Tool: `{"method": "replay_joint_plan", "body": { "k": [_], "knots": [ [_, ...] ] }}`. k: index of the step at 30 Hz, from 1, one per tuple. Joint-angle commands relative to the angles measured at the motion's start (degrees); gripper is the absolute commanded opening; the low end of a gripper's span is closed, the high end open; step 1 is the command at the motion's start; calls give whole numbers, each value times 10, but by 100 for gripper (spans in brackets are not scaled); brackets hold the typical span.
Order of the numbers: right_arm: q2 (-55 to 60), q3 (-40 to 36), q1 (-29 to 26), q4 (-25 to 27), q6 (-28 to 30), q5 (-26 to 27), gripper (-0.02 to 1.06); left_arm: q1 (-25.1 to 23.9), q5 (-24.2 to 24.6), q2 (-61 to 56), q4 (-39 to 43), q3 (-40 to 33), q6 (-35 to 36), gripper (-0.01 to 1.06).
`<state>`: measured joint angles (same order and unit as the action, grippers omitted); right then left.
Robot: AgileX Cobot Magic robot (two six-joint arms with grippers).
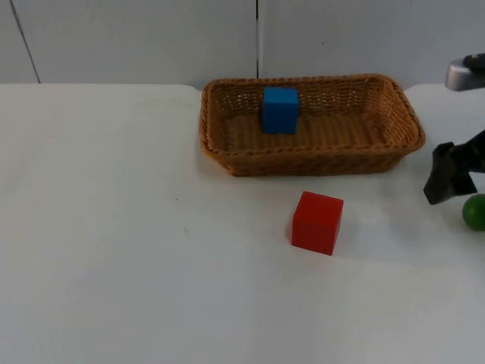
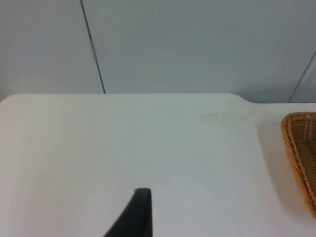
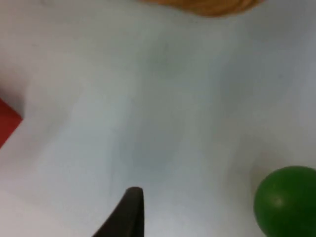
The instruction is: Place all geometric objects except the red cube into the basket.
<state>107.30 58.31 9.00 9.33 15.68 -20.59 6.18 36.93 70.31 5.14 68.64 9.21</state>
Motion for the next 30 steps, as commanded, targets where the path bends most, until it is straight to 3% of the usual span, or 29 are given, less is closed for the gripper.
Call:
{"method": "replay_joint_plan", "body": {
  "k": [1,8,30],
  "knots": [
    [12,-1,3,1,2,18,105,-2,-1,-1,-4,-3,0,105],
    [27,-1,3,0,4,58,105,-2,0,-1,-2,-3,0,105],
    [83,-1,-25,-2,26,39,105,-2,-3,-1,-2,-3,6,105]
  ]
}}
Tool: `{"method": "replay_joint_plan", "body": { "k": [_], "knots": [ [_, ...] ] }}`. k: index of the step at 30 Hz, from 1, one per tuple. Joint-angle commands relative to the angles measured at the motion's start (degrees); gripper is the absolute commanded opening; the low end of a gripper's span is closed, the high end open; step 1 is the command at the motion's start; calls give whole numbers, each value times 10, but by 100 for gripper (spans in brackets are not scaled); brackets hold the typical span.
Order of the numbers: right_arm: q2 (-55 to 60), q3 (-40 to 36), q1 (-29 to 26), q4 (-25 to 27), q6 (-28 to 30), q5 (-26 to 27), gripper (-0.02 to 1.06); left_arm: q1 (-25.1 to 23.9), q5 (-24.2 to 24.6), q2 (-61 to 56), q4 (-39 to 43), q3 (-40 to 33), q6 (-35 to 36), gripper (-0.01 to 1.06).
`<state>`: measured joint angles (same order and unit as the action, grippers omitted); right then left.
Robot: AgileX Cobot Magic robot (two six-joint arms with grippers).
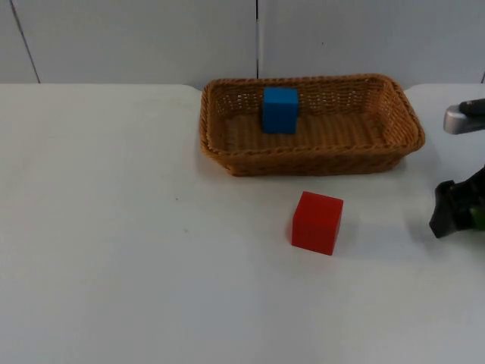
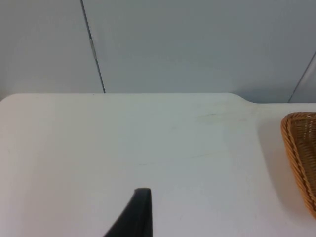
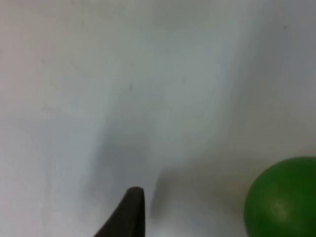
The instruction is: Place all geometric objects except the red cube into the basket.
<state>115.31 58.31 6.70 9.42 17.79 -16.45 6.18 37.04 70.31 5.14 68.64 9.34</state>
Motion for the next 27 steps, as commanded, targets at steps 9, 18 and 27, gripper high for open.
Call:
{"method": "replay_joint_plan", "body": {
  "k": [9,18,27],
  "knots": [
    [4,-1,-2,-2,5,3,105,-2,-2,-1,-2,-3,5,105],
    [3,-1,-2,-2,-47,2,0,-2,-2,-1,-2,-3,5,105],
    [-85,-1,-2,-3,-49,7,0,-2,-2,-1,-2,-3,5,105]
  ]
}}
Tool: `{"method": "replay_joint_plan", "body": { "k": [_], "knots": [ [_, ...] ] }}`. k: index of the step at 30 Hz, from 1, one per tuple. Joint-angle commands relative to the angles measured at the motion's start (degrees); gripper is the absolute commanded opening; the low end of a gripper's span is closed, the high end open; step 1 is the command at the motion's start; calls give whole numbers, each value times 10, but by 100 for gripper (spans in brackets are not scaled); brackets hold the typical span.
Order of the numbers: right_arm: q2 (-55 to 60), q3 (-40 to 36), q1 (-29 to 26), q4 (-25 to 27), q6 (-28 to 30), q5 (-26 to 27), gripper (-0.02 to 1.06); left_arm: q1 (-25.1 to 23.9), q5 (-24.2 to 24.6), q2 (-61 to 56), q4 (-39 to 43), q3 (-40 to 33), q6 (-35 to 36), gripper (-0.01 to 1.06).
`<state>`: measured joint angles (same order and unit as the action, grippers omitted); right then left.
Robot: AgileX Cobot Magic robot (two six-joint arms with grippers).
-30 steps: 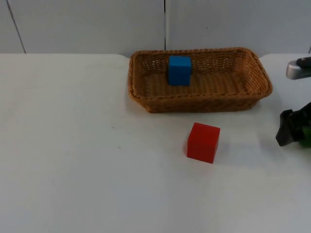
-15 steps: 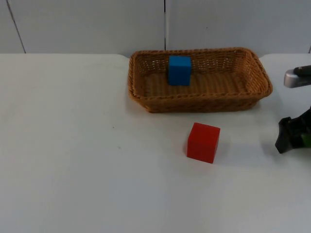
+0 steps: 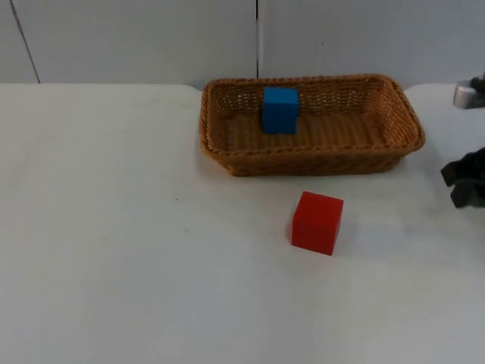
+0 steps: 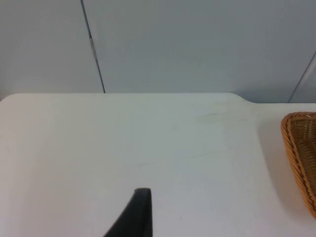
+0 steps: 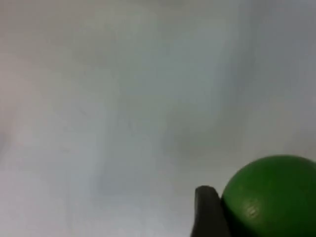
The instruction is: Place all geometric objects except the red cube into the basket.
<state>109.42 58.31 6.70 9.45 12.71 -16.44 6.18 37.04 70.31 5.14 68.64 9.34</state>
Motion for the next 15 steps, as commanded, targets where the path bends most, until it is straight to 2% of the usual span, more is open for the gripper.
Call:
{"method": "replay_joint_plan", "body": {
  "k": [1,10,15],
  "knots": [
    [-50,-1,-2,-4,4,7,0,-2,-2,-1,-2,-3,5,105],
    [-245,-1,-1,-20,23,-1,0,-2,-4,-1,-2,-3,5,105],
    [-303,-1,-1,-20,23,3,0,-2,-5,-1,-2,-3,5,105]
  ]
}}
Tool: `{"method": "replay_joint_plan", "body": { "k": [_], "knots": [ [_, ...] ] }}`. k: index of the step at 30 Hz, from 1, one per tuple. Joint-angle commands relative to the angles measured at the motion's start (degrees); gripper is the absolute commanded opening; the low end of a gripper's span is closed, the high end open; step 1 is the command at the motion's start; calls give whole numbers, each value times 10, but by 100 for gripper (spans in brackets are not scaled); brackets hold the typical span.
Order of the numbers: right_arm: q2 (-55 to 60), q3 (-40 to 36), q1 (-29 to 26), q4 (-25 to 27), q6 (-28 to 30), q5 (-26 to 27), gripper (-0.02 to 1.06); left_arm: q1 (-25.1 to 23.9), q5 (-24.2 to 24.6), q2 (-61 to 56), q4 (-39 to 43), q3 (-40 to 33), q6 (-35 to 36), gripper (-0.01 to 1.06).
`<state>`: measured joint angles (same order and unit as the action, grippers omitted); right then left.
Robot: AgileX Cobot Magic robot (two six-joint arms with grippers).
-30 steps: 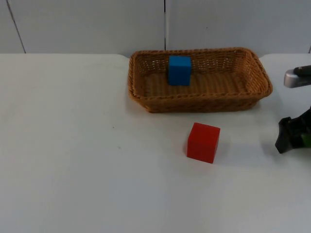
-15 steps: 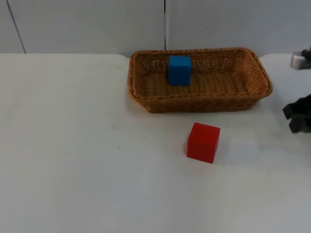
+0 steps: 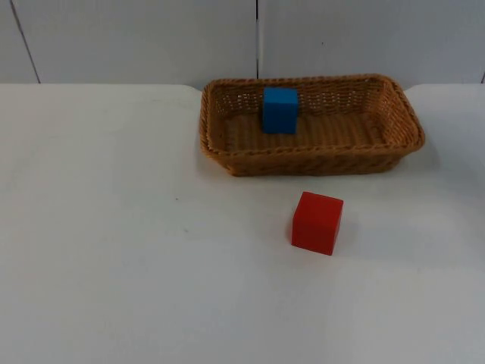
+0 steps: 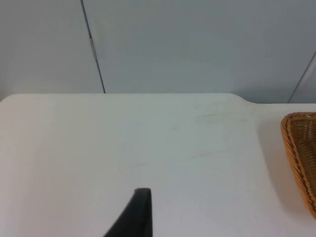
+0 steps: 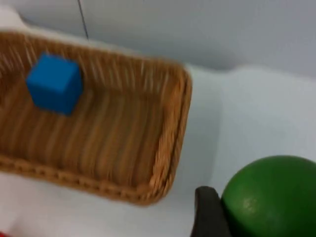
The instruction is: Place all geometric objects except the red cube into the basket.
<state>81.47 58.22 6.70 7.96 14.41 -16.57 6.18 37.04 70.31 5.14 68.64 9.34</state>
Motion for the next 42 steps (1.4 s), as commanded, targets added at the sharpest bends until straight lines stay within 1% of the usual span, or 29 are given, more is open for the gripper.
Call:
{"method": "replay_joint_plan", "body": {
  "k": [1,5,6,8,9,10,11,14,15,16,18,19,20,22,24,25,27,29,33,42],
  "knots": [
    [-23,0,-1,-5,6,4,0,-2,-5,-1,-2,-3,5,105],
    [-19,0,22,-5,31,37,0,-2,-5,-1,-2,-3,5,105],
    [-19,0,22,-5,31,37,0,-2,-5,-1,-2,-3,5,105],
    [6,1,40,-5,32,77,0,-2,-5,-1,-2,-3,5,105],
    [21,9,47,-5,31,88,0,-2,-5,-1,-2,-3,5,105],
    [45,25,51,-1,30,89,0,-2,-5,-1,-2,-3,5,105],
    [45,25,51,-1,30,89,0,-2,-5,-1,-2,-3,5,105],
    [125,91,59,0,30,87,0,-2,-3,-1,-2,-3,5,105],
    [172,133,60,0,30,83,0,-2,-3,-1,-2,-3,5,105],
    [172,133,60,0,30,83,0,-2,-3,-1,-2,-3,5,105],
    [232,189,66,1,30,62,0,-2,-3,-1,-2,-3,5,105],
    [264,221,67,1,30,43,0,-2,-3,-1,-1,-3,5,105],
    [264,221,67,1,30,43,0,-2,-3,-1,-1,-3,5,105],
    [320,278,75,0,30,1,0,-2,-3,-1,0,-3,5,105],
    [375,333,83,-3,30,-26,0,-2,-3,-1,0,-3,5,105],
    [375,333,83,-3,30,-26,0,-2,-3,-1,0,-3,5,105],
    [430,387,93,-3,30,-48,0,-2,-3,-1,0,-3,5,105],
    [467,419,94,-3,24,-69,0,-2,-3,-1,0,-3,5,105],
    [496,436,93,-3,2,-77,0,-2,-3,-1,0,-3,5,105],
    [515,435,93,-6,2,-87,1,-2,-1,-1,0,-3,5,105]
  ]
}}
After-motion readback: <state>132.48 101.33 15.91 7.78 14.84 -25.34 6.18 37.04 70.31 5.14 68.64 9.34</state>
